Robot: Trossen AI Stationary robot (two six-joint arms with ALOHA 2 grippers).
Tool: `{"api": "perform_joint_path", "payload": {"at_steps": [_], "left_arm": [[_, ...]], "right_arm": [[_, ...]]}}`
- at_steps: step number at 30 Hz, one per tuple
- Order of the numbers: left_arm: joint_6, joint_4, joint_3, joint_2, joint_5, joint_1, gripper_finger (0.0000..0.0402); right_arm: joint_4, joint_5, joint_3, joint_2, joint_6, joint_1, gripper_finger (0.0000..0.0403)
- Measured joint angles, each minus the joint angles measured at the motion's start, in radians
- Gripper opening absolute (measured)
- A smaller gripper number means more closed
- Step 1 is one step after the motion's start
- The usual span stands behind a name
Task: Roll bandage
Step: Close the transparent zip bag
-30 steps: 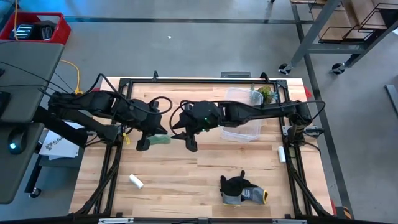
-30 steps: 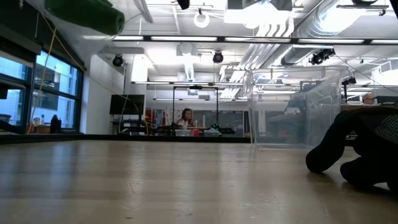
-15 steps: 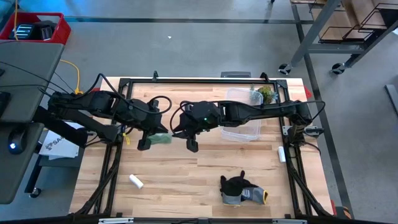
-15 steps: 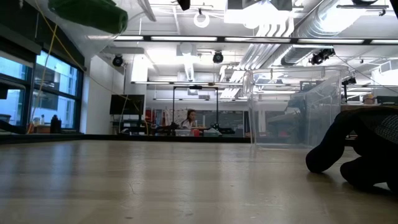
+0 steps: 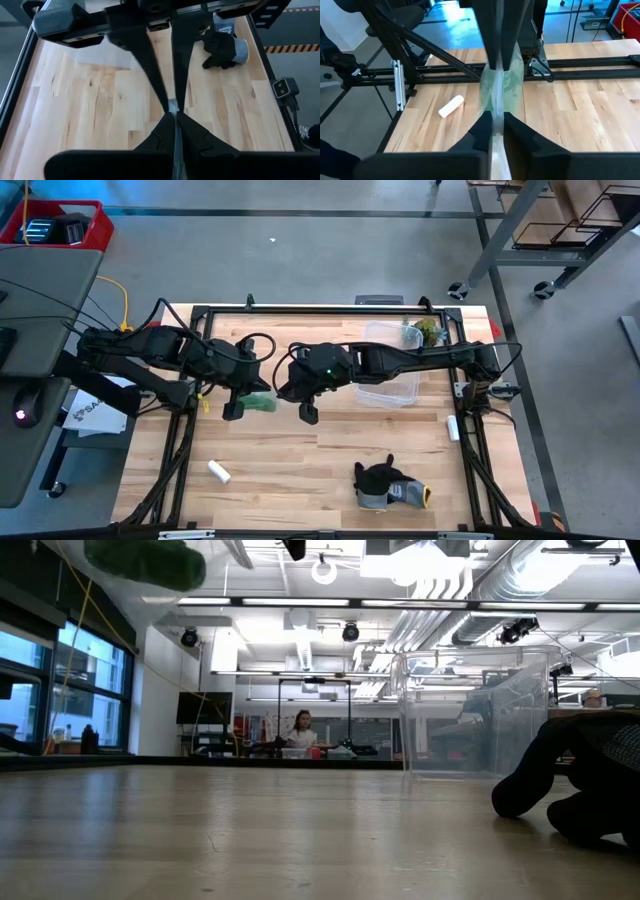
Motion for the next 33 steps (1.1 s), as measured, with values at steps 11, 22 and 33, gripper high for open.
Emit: {"api": "perform_joint_path", "payload": {"at_steps": [11, 22, 33], "left_arm": [[-0.037, -0.003, -0.001, -0.021, 0.000, 0.000, 0.0000], [-0.047, -0.003, -0.001, -0.071, -0.030, 0.001, 0.0000], [-0.054, -0.007, -0.002, -0.121, -0.051, 0.006, 0.0000]], "right_arm": [[-0.057, 0.023, 0.002, 0.000, 0.013, 0.000, 0.0005], [-0.122, 0.020, 0.002, 0.000, 0.064, 0.001, 0.0002], [-0.144, 0.023, 0.004, -0.004, 0.096, 0.002, 0.0001]]}}
